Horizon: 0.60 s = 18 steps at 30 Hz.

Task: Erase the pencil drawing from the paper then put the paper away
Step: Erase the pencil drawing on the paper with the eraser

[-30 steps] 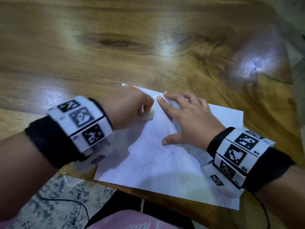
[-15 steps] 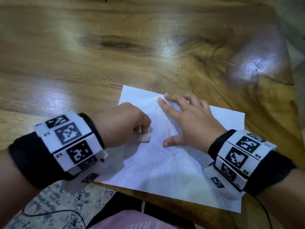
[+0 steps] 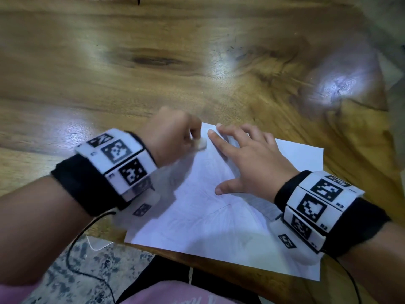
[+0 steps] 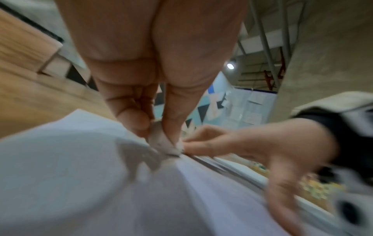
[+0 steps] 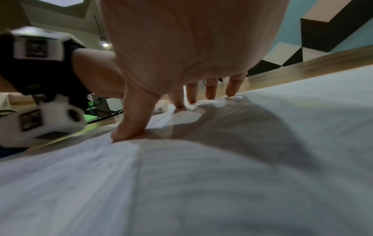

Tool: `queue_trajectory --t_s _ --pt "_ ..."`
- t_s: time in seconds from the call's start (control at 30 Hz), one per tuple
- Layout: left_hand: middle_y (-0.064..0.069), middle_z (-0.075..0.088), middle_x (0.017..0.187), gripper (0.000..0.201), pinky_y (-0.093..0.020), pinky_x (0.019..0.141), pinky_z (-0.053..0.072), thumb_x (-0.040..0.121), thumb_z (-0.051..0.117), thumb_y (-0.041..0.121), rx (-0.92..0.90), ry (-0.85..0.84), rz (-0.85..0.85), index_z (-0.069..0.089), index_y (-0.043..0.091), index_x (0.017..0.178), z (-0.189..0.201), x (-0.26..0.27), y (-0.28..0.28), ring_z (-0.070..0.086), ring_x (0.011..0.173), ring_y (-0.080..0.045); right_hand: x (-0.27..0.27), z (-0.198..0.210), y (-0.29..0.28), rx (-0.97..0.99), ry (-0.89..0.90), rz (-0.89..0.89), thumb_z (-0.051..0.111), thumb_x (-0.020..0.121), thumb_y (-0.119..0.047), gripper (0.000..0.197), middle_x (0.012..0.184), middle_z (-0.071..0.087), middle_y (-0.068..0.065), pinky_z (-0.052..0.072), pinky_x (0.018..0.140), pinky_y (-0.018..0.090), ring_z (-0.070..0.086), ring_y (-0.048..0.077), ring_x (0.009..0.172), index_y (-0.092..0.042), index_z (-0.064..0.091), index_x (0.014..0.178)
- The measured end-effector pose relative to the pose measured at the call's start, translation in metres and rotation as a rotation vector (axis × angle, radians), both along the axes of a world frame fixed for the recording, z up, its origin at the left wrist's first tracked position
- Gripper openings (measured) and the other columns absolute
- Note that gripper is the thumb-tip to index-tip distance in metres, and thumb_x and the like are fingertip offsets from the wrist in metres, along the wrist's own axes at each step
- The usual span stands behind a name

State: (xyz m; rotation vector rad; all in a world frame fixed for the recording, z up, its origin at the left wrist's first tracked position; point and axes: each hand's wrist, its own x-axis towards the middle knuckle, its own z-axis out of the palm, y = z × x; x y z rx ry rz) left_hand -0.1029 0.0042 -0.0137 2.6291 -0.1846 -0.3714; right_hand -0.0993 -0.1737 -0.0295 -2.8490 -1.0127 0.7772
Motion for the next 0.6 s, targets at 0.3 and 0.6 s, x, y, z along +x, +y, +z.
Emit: queue_trajectory --t_s 0.3,0.6 --pt "-0.001 0.046 0.067 0.024 -0.027 0.06 0.033 0.081 0.058 0.032 -0.006 0.061 -0.078 0.059 0.013 0.066 -0.007 -0.037 -0.001 0.043 0.066 -0.021 0.002 0.001 -0.001 0.022 0.019 0.013 0.062 0.068 -0.068 0.108 0.155 0.0 -0.014 0.007 0.11 0.033 0.0 0.015 0.139 -0.033 -0.002 0.149" --pt "0.011 0.057 0.061 0.018 -0.006 0.048 0.033 0.068 0.071 0.034 -0.056 0.179 0.118 0.067 0.019 0.078 0.001 -0.012 0.003 0.05 0.057 -0.001 0.006 -0.002 -0.018 0.15 0.107 -0.034 0.077 0.064 -0.05 0.109 0.157 0.007 -0.013 0.013 0.116 0.029 0.007 0.011 0.141 -0.024 0.014 0.149"
